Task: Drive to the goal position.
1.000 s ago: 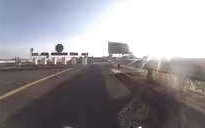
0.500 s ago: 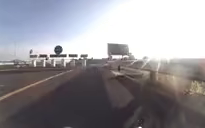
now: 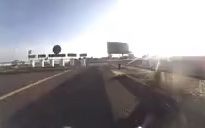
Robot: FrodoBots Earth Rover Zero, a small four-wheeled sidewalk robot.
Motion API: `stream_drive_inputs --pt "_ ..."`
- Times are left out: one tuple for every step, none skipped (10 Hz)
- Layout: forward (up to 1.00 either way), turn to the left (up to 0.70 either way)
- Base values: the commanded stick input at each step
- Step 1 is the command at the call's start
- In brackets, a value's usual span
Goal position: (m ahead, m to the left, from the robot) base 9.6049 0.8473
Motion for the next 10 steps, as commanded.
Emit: stream_drive_inputs --pt "0.50 0.16" --pt "0.50 0.00" --pt "0.50 0.00" --pt "0.50 0.00" --pt "0.50 0.00" --pt "0.50 0.00" --pt "0.50 0.00" --pt "0.50 0.00" --pt "0.50 0.00" --pt "0.50 0.00"
